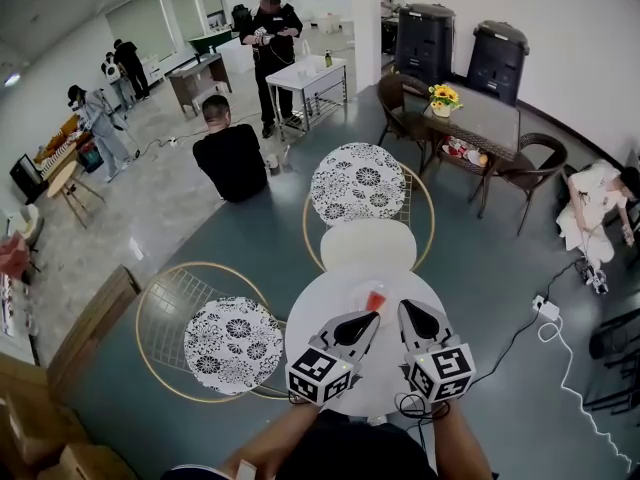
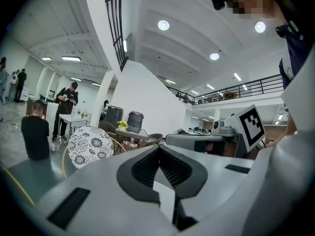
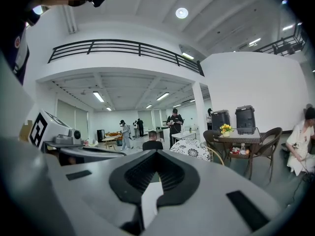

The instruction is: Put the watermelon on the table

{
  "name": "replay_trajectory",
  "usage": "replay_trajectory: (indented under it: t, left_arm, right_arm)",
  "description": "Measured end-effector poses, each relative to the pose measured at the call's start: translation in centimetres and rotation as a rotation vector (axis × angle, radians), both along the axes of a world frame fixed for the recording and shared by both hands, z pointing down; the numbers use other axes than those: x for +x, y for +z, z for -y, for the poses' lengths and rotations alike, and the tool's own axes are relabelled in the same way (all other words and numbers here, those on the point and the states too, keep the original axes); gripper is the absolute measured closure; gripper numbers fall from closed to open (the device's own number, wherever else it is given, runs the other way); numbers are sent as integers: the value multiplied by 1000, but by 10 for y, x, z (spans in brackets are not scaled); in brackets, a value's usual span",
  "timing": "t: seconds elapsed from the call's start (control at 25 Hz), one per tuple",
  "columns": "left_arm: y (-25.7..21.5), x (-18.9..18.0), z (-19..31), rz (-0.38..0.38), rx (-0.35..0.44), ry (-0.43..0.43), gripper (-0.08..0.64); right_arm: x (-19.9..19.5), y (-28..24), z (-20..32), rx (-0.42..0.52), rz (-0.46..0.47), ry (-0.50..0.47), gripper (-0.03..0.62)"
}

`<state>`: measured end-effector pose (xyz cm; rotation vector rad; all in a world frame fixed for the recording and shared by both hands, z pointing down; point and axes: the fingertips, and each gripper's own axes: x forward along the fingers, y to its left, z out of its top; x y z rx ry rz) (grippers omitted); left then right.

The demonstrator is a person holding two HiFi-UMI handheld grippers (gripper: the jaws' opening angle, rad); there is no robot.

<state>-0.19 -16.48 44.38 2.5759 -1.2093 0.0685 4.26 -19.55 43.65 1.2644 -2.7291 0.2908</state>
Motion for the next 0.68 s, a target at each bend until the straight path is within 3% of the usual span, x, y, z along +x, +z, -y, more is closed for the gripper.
replay_trajectory:
  t: [0.68]
  left_arm:
    - [4,0,-10,-15,-13,17,555]
  right_arm:
    - [-3,-2,-5,7,9,-1,591]
